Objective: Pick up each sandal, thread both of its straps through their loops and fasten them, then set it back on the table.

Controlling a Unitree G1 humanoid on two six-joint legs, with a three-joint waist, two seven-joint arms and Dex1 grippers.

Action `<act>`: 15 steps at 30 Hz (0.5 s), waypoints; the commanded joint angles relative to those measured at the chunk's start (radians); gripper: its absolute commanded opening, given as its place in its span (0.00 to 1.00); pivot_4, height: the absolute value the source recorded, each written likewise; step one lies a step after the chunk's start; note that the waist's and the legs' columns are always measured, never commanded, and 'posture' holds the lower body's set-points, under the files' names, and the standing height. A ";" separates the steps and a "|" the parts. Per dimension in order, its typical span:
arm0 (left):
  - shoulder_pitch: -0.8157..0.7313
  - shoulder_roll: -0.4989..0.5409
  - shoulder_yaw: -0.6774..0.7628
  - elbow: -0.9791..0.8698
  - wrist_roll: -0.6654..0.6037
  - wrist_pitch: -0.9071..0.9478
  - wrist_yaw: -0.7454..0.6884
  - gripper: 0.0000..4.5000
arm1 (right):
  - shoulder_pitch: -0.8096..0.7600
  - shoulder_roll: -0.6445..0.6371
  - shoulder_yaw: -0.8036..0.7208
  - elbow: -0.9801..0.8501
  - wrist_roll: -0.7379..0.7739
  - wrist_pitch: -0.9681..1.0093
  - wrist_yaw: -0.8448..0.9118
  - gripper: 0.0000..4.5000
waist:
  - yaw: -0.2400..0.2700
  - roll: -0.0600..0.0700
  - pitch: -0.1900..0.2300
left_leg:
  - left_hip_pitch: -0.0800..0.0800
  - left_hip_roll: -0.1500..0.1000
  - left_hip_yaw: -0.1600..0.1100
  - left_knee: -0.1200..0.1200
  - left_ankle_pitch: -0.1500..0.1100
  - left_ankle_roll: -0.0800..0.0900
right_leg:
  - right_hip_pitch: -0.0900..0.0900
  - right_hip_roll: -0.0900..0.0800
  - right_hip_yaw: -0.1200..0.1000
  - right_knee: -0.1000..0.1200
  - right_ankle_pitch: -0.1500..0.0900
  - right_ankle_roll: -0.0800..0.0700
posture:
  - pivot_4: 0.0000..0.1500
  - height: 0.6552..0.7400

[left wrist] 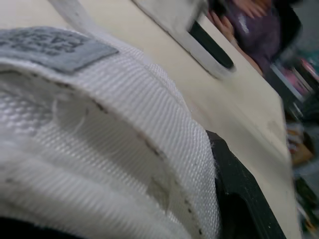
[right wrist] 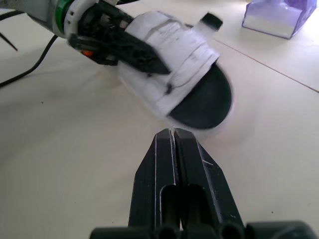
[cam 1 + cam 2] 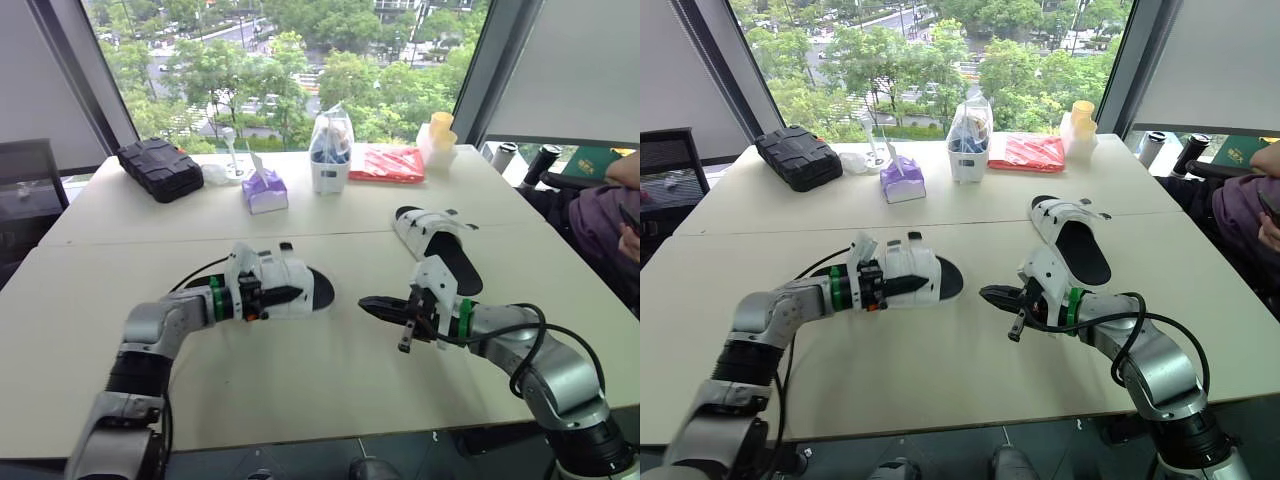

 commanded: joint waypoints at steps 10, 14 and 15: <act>-0.348 -0.374 0.295 0.470 0.060 -0.741 0.546 0.11 | -0.147 0.113 -0.010 0.129 -0.073 -0.150 -0.124 0.00 | 0.004 0.000 0.000 | 0.001 -0.001 0.002 0.001 0.000 0.000 | 0.003 0.000 0.002 -0.003 0.004 0.001 | 1.00 1.00; -0.424 -0.346 0.342 0.734 0.042 -0.818 0.469 0.33 | -0.173 0.127 0.000 0.156 -0.084 -0.166 -0.126 0.00 | 0.006 0.000 0.000 | 0.001 -0.001 0.002 0.000 0.000 0.000 | 0.002 0.000 0.001 -0.004 0.004 0.002 | 1.00 1.00; -0.435 -0.337 0.349 0.777 0.042 -0.830 0.459 0.38 | -0.175 0.128 0.000 0.160 -0.086 -0.170 -0.126 0.00 | 0.006 0.000 0.000 | 0.000 -0.001 0.002 0.000 0.000 0.000 | 0.002 0.000 0.001 -0.004 0.004 0.002 | 1.00 1.00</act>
